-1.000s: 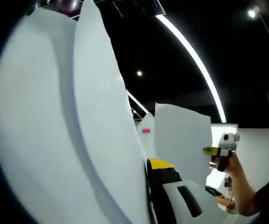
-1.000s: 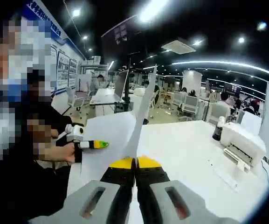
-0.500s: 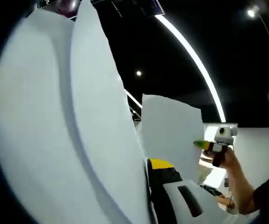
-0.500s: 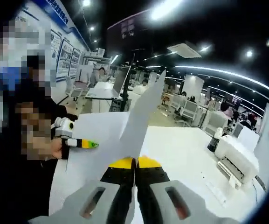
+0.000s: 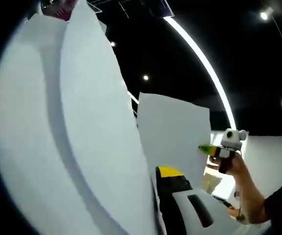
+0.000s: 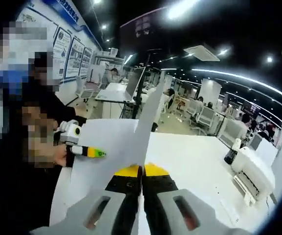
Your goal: Organize the stack of printing papers by aligning and flattening the scattered papers on the table
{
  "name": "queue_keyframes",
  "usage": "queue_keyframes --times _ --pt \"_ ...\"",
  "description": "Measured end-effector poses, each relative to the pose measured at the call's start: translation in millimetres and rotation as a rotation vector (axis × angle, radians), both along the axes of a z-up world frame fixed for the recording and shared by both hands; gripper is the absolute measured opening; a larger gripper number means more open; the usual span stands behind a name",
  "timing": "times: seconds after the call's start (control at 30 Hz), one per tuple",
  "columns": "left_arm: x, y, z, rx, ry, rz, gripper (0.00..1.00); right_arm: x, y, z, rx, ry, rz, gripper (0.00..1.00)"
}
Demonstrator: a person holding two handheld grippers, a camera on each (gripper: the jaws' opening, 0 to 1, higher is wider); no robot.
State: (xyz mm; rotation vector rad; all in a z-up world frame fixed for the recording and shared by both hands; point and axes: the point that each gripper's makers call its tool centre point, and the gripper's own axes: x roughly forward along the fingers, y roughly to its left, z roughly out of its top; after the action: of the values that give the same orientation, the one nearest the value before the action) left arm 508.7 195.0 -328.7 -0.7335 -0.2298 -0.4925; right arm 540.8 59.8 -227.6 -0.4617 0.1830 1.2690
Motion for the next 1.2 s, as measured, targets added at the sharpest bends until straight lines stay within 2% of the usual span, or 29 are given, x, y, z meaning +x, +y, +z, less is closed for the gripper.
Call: queue_keyframes --times 0.23,0.5,0.67,0.77,0.83,0.97,1.1,1.2 --pt "-0.1 0 0.4 -0.010 0.001 -0.002 0.13 -12 5 -3.5 -0.035 0.000 0.081 0.00" --pt "-1.2 -3 1.6 -0.006 -0.004 -0.007 0.18 -25 6 4.7 -0.003 0.062 0.106 0.00" --pt "-1.1 -3 1.7 -0.005 -0.005 -0.008 0.19 -26 8 6.2 0.000 0.087 0.114 0.00" --pt "-0.9 -2 1.6 -0.006 -0.005 -0.009 0.19 -26 12 4.5 0.000 0.139 0.129 0.00" --pt "-1.0 -2 1.8 -0.007 -0.006 -0.010 0.20 -24 15 1.7 -0.006 0.139 0.126 0.00" --pt "-1.0 -2 2.2 -0.007 -0.010 -0.011 0.20 -10 22 -2.1 -0.037 0.090 0.107 0.00" --pt "-0.6 -2 2.1 -0.006 -0.011 -0.010 0.21 -6 35 -3.1 -0.047 0.116 0.134 0.00" --pt "-0.7 -1 2.2 -0.006 -0.012 -0.010 0.21 -6 44 -3.2 -0.052 0.103 0.156 0.00"
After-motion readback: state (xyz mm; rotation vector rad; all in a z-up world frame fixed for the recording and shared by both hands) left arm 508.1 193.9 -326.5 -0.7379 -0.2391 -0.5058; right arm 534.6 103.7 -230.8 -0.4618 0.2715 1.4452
